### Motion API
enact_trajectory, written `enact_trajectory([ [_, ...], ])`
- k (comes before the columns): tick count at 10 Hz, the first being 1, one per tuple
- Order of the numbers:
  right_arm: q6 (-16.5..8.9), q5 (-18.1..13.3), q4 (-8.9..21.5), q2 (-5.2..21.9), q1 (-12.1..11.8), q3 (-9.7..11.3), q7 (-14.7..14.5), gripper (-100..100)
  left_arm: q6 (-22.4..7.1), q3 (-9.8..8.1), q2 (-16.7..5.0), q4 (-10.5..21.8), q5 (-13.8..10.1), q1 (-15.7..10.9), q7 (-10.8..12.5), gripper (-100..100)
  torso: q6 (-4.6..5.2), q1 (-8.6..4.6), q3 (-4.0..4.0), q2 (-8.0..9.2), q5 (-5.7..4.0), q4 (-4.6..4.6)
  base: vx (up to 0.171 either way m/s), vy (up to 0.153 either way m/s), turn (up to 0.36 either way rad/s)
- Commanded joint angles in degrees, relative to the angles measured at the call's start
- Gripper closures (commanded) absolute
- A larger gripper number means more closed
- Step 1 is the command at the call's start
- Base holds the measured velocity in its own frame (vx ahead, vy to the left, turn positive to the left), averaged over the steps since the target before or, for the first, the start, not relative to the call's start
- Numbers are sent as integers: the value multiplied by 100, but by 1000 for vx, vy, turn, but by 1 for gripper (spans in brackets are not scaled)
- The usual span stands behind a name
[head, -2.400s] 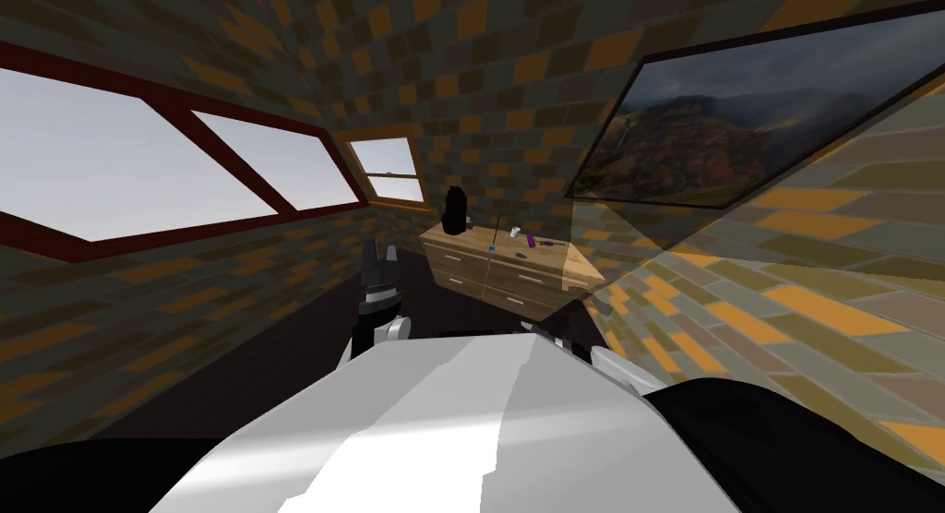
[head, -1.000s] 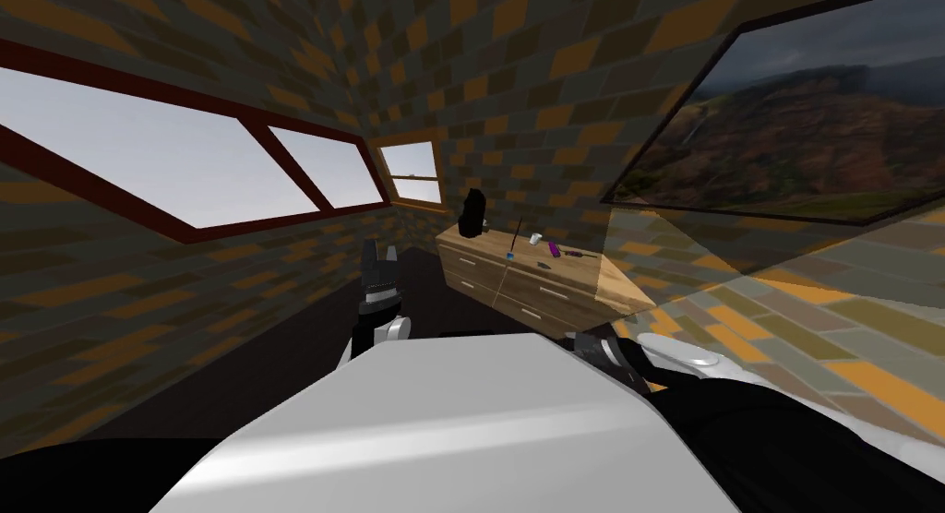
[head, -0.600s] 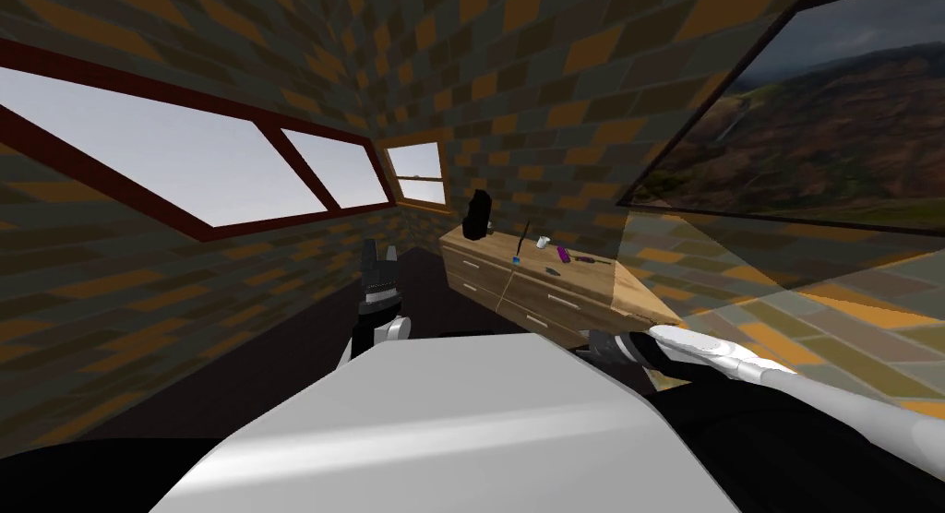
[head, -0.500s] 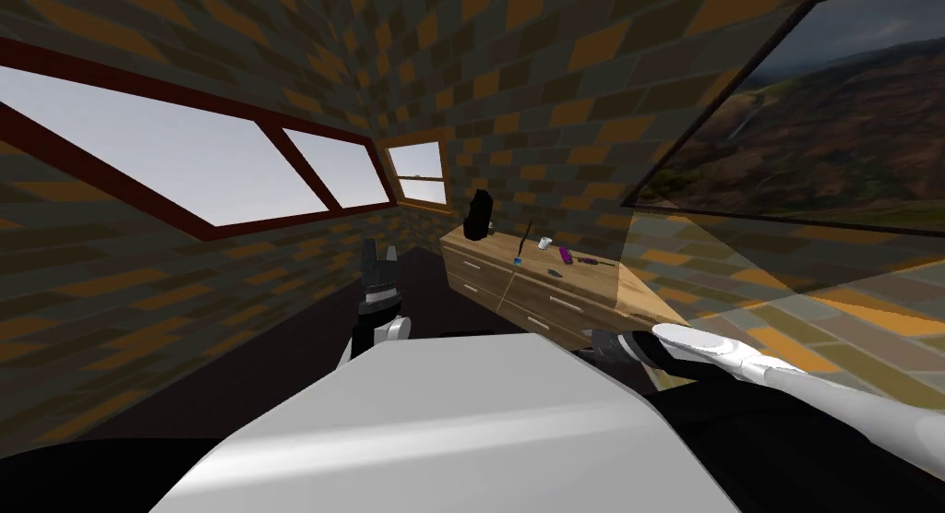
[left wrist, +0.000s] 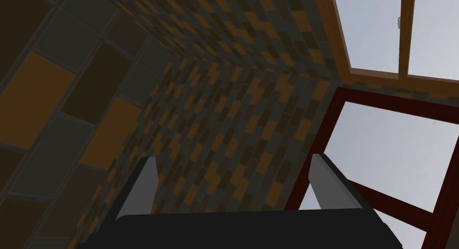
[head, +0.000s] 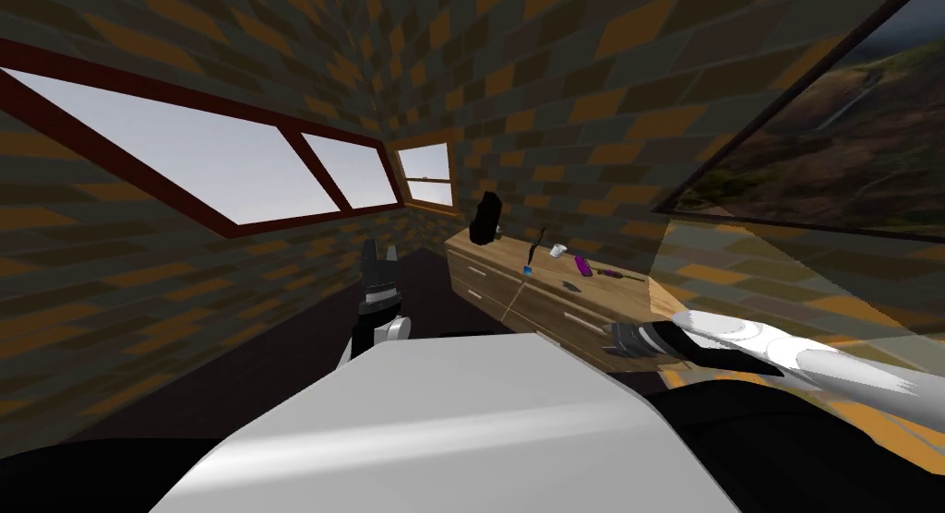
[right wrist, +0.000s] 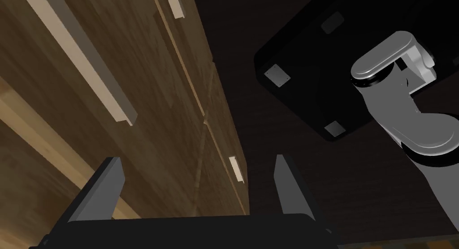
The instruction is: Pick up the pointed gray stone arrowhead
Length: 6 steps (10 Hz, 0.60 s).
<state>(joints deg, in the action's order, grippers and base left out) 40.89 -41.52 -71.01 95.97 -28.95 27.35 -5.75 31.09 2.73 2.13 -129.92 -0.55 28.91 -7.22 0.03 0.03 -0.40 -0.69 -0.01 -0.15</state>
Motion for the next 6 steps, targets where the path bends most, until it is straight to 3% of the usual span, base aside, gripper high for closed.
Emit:
enact_trajectory([
  [1,-19,7,123,241,-4,50,-38,-100,0,0,0,0,0,0,0,0,0,0,0,0,0,0,157,-25,115],
  [3,48,-29,357,485,83,159,-63,-100,0,0,0,0,0,0,0,0,-5,-8,-8,-17,-2,-3,240,-18,206],
  [6,108,-55,492,583,130,271,-81,-100,0,0,0,0,0,0,0,0,-1,-7,2,4,-2,1,170,-29,113],
])
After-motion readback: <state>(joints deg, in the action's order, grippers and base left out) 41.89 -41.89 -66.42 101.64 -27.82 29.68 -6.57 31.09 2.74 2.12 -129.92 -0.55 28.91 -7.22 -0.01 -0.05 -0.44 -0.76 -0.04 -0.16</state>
